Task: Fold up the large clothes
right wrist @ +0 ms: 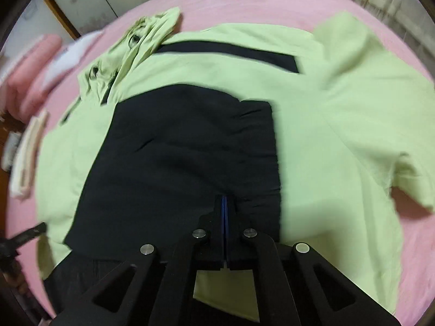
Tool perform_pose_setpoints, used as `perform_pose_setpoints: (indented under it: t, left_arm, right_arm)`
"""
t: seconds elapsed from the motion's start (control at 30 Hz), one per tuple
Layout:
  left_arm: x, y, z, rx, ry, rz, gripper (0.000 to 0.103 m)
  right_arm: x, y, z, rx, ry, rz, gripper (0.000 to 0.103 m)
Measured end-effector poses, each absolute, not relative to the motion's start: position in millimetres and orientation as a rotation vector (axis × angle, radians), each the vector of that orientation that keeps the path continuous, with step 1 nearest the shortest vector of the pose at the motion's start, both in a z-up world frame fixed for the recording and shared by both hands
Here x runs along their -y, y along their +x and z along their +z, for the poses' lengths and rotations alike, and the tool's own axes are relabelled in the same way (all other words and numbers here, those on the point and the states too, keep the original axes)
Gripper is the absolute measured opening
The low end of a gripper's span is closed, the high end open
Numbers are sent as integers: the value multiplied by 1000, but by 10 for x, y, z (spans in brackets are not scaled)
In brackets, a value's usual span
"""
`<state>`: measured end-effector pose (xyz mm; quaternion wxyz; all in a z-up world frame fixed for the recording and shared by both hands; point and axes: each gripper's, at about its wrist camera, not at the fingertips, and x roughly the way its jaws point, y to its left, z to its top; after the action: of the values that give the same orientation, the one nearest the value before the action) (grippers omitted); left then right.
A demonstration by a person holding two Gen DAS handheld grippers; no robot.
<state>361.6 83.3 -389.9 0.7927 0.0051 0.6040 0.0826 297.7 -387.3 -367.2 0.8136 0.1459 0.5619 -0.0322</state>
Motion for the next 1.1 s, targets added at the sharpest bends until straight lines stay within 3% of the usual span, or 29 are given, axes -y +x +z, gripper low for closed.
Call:
perform_pose_setpoints:
  t: [0.17, 0.33, 0.47, 0.73, 0.87, 0.97, 1.1]
  left_arm:
    - [-416, 3573, -3662, -1222, 63, 60, 0]
    - [17, 3869, -3787, -1309, -42, -142, 1]
    - [29, 4248, -3965, -1297, -138, -109, 1]
    - [-658, 4947, -3906, -1126, -73, 88, 0]
    - [-1114, 5199, -4100, -1113, 50, 240, 1]
    - [-1465, 5215, -4151, -1138, -56, 205, 1]
    - [-1348, 5229, -4173, -1147, 114, 203, 1]
  right_arm:
    - [3323, 3158, -3517, -1194, 5, -115, 0]
    - [2684, 3463, -3532, -1193, 462, 260, 0]
    - [2266, 3888, -3759, -1211, 423, 282, 0]
    - [3017, 4745, -3815, -1164, 487, 196, 0]
    - [3517, 4700, -3715, -1129, 387, -16, 0]
    - [3871, 4562, -3675, -1101, 433, -91, 0]
    - [3803, 4596, -3647, -1096, 368, -217, 0]
